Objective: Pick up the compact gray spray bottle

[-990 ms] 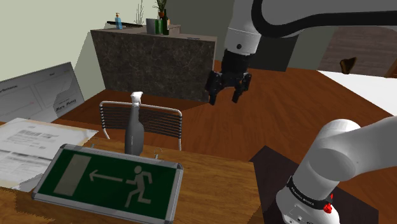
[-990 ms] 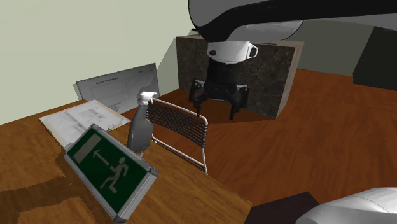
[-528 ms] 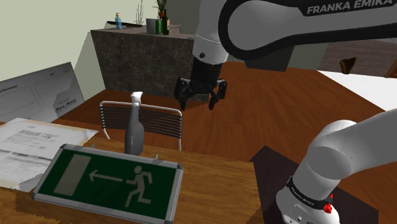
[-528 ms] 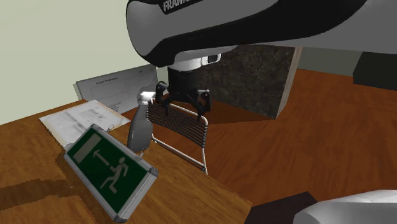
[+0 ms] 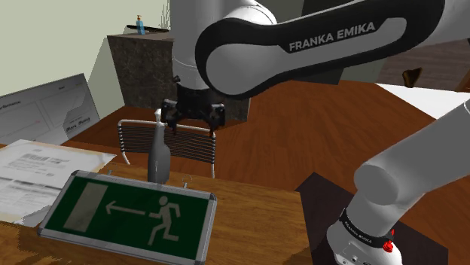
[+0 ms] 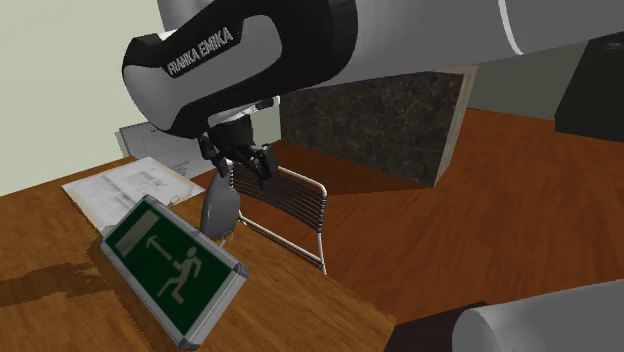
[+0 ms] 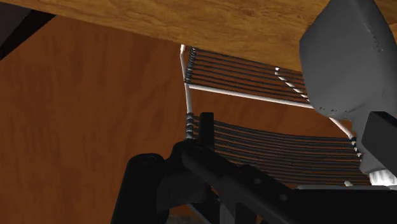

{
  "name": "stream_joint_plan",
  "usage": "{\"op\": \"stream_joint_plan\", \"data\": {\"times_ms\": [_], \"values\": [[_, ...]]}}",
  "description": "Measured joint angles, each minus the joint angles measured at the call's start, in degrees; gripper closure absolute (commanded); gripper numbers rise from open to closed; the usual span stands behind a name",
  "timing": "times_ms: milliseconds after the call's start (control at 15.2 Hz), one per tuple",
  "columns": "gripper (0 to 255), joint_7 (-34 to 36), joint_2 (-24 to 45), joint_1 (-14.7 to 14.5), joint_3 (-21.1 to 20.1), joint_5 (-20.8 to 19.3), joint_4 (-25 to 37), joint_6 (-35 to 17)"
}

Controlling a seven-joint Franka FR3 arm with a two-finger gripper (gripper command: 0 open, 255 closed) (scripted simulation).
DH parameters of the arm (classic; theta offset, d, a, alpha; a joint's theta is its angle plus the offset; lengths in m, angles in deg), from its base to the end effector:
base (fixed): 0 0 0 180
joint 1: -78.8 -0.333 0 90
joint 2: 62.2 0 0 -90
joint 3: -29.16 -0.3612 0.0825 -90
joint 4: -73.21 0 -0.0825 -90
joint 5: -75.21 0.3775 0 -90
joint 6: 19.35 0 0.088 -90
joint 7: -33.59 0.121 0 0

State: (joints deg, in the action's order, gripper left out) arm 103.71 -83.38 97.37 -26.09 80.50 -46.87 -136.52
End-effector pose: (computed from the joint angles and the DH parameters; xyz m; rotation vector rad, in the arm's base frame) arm 0.3636 0.3430 0.5511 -2.9571 0.9581 -0.4290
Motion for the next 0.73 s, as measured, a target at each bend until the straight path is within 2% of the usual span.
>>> {"op": "stream_joint_plan", "data": {"times_ms": [132,198,264,330,396,462,528,594,726], "values": [[0,7.8,5.4,5.6,-7.8,-6.3,4.1,-0.1],[0,12.8,9.8,9.7,-13.8,-11.1,6.8,0.4],[0,19.7,17.9,12.4,-20.3,-18.5,9.8,2.6],[0,28.1,27.3,10.4,-22.7,-29.6,13.5,6.4],[0,33.1,32.7,5.8,-20.5,-36.8,17.1,9.6],[0,37.2,36.9,-0.3,-16.6,-41.9,20.1,11.7],[0,39.6,39.6,-4.3,-14.1,-45.1,22.8,13.6],[0,41.3,41.4,-6.9,-12.4,-47.3,24.0,14.3],[0,43.2,43.4,-9.4,-10.6,-49.6,24.6,14.5]]}}
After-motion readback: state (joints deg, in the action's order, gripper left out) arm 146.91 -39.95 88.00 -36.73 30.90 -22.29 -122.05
